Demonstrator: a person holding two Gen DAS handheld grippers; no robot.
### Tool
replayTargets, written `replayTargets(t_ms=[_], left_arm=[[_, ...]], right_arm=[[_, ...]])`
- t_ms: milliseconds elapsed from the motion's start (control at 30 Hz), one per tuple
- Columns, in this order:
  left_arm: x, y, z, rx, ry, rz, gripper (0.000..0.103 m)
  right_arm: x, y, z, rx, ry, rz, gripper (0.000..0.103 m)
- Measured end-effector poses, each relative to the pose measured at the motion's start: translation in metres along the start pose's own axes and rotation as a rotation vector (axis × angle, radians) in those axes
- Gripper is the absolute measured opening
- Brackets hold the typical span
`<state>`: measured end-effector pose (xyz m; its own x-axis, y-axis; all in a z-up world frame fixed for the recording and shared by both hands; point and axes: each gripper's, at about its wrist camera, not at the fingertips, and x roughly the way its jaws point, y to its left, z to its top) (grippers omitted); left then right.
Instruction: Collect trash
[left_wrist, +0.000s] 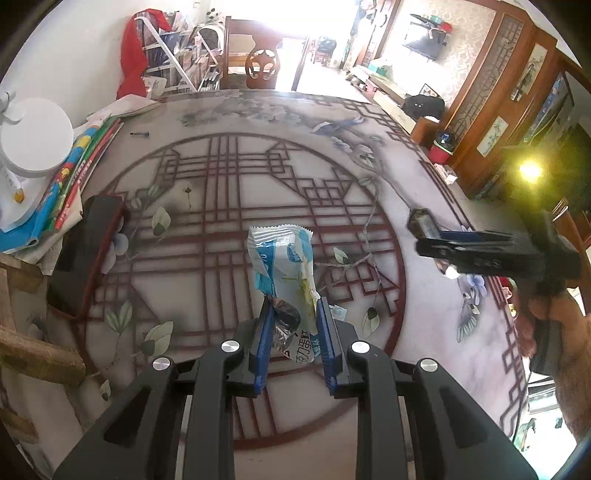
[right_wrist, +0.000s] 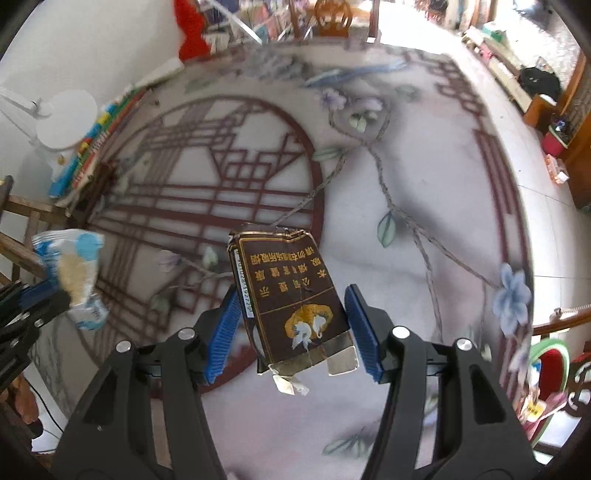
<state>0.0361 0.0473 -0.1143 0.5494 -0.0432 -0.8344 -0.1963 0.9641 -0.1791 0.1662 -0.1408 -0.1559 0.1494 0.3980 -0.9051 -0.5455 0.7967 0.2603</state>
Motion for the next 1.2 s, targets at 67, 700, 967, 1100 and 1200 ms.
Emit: replayTargets(t_ms=[67,700,967,1100,1200], left_arm=[[-0.002,-0.003,0.000,0.015,-0.007,0.013,0.021],[-0.007,-0.057,0.002,0.077,-0.024,-0.045,0.021],[-0.011,-0.061,-0.008,0.073,-0.014,-0.034,0.022],[-0.015,-0.057,-0.013,0.061,-0.016,-0.019,0.022],[-0.016,-0.056,-0.014,0.056,-0.017,-0.017,0.022]], right_arm=[[-0.017,0.005,-0.010,0.006,-0.033,-0.003,0.056],[-0.058,-0.009,-0.080,0.160,-0.064,-0.049,0.082],[0.003,-0.006,-0.074,0.130,0.058,-0.107,0.073],[0.006,-0.009,-0.077,0.157,0.065,-0.072,0.049],[-0.019,-0.007,-0.080,0.172,-0.019,-0.007,0.048]])
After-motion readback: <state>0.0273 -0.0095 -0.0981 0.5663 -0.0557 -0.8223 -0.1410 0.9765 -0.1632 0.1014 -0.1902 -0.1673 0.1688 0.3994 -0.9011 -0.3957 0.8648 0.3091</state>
